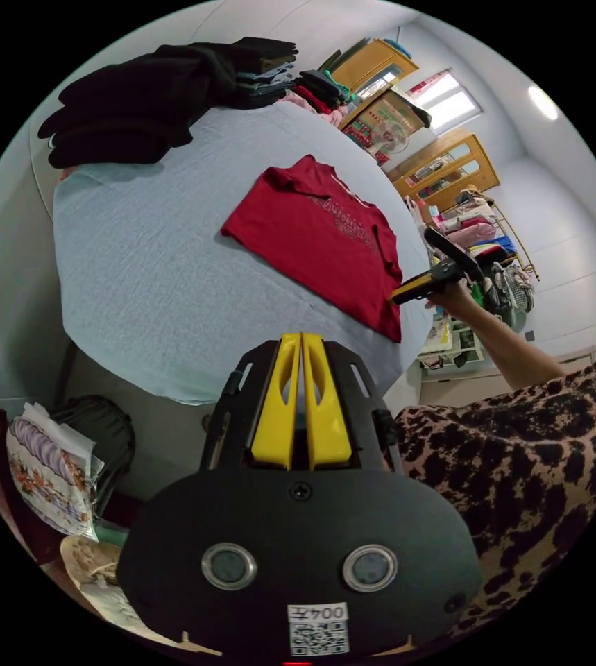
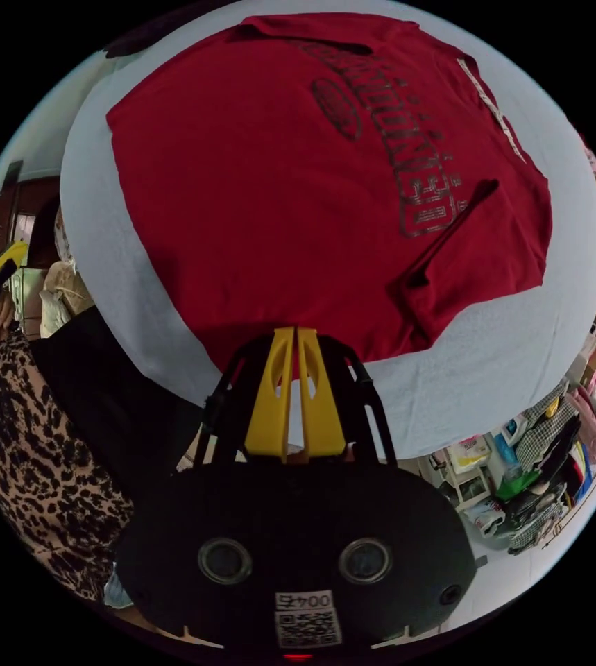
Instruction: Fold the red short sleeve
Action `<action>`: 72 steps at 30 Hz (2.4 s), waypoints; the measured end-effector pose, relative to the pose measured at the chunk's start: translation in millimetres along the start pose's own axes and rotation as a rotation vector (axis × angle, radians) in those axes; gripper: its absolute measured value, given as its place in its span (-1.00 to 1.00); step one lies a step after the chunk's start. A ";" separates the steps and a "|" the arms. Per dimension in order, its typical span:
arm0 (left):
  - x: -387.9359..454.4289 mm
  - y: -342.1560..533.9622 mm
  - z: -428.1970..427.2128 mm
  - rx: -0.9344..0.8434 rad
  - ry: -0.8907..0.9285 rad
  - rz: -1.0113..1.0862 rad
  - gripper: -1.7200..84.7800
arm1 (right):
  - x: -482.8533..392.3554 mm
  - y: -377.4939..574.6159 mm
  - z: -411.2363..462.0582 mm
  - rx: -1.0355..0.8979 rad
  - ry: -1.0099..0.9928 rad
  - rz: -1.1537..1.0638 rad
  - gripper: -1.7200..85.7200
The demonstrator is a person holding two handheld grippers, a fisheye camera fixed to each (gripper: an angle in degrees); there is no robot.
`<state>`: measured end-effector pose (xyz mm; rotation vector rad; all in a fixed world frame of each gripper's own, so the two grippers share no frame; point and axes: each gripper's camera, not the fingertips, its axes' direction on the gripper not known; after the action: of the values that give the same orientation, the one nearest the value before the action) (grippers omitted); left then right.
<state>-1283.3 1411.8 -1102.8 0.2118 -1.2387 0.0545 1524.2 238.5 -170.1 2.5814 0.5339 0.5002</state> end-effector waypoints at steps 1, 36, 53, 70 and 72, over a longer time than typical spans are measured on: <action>0.3 -1.7 -2.7 -0.001 -0.008 0.007 -0.96 | -1.1 4.1 -1.0 0.010 0.007 0.000 -0.98; -31.4 -360.0 -48.7 -0.245 0.036 0.661 -0.96 | -35.6 75.1 -58.4 0.140 -0.092 0.583 -0.97; 134.8 -383.6 -1.5 -0.296 -0.059 0.764 -0.85 | 5.3 111.3 -60.3 0.243 -0.181 0.618 -0.98; 207.2 -326.1 -13.4 -0.197 -0.254 0.733 -0.88 | 35.7 93.4 -64.1 0.208 -0.172 0.600 -0.98; 202.3 -327.2 -31.5 -0.181 -0.202 0.706 -0.90 | 39.3 88.5 -64.3 0.198 -0.164 0.584 -0.98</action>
<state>-1136.7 1082.6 -964.8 -0.3943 -1.4617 0.5390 1555.3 206.2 -62.8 2.9234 -0.2547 0.4264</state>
